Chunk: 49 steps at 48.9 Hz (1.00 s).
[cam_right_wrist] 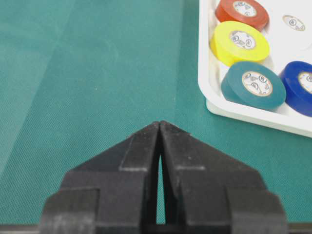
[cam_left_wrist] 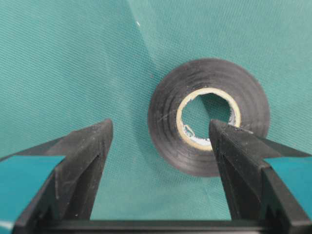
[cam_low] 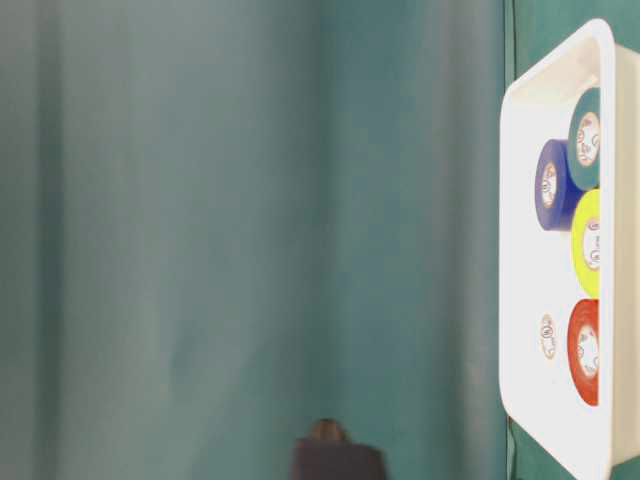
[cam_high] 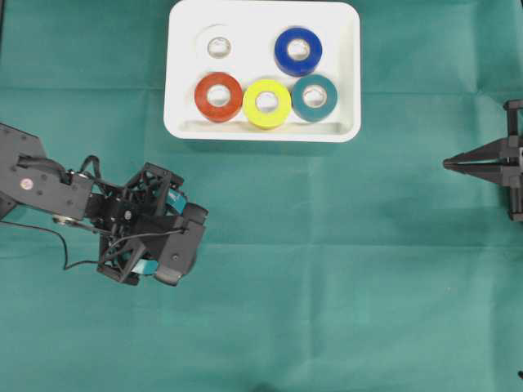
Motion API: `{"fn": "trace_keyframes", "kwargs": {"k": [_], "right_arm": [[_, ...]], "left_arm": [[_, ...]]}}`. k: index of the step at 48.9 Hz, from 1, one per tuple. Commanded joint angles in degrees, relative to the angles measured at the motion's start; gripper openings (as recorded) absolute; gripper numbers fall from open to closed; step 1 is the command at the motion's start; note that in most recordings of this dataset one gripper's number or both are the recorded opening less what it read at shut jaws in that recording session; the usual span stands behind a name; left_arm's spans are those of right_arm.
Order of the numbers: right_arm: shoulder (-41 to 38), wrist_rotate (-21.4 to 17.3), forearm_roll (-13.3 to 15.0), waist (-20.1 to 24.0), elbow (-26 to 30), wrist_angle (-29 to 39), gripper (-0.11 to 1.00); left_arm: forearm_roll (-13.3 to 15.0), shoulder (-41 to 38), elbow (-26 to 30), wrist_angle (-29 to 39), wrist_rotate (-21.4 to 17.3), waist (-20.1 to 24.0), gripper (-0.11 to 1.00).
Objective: Put the tape into the white case with the left arm.
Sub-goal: 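Move the left gripper over the black tape roll, then close the left gripper inside the black roll's hole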
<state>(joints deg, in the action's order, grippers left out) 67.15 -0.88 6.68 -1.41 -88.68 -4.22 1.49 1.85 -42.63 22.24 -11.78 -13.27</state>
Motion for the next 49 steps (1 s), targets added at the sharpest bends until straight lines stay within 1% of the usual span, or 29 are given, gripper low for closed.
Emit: {"fn": "trace_keyframes", "kwargs": {"k": [1,15,24,32,34,36,42,44,49], "right_arm": [[-0.4,0.0,0.1,0.0,0.7,-0.5,-0.10],[-0.4,0.0,0.1,0.0,0.7,-0.5,-0.10],[-0.4,0.0,0.1,0.0,0.7,-0.5,-0.10],[-0.4,0.0,0.1,0.0,0.7,-0.6,-0.10],[-0.4,0.0,0.1,-0.1,0.7,-0.5,-0.10],[-0.4,0.0,0.1,0.0,0.7,-0.5,-0.10],[-0.4,0.0,0.1,-0.1,0.7,-0.5,-0.10],[-0.4,0.0,0.1,-0.1,0.7,-0.5,-0.10],[-0.4,0.0,0.1,-0.1,0.7,-0.5,-0.10]], "left_arm": [[-0.1,-0.4,0.8,-1.0,0.0,0.4,0.76],[-0.1,-2.7,0.1,-4.8,0.0,0.8,0.76],[-0.1,-2.6,-0.4,-5.0,0.3,0.9,0.76],[-0.1,-2.6,-0.7,-5.0,0.4,0.9,0.74],[-0.2,-2.6,-0.7,-5.0,0.3,0.9,0.70],[-0.1,-2.6,-0.7,-5.0,0.1,0.9,0.63],[-0.1,-2.5,-0.6,-4.7,0.2,0.8,0.29],[-0.1,-2.5,-0.6,-4.7,0.2,0.9,0.21],[-0.1,-2.1,-0.4,-4.4,0.3,0.7,0.21]]}}
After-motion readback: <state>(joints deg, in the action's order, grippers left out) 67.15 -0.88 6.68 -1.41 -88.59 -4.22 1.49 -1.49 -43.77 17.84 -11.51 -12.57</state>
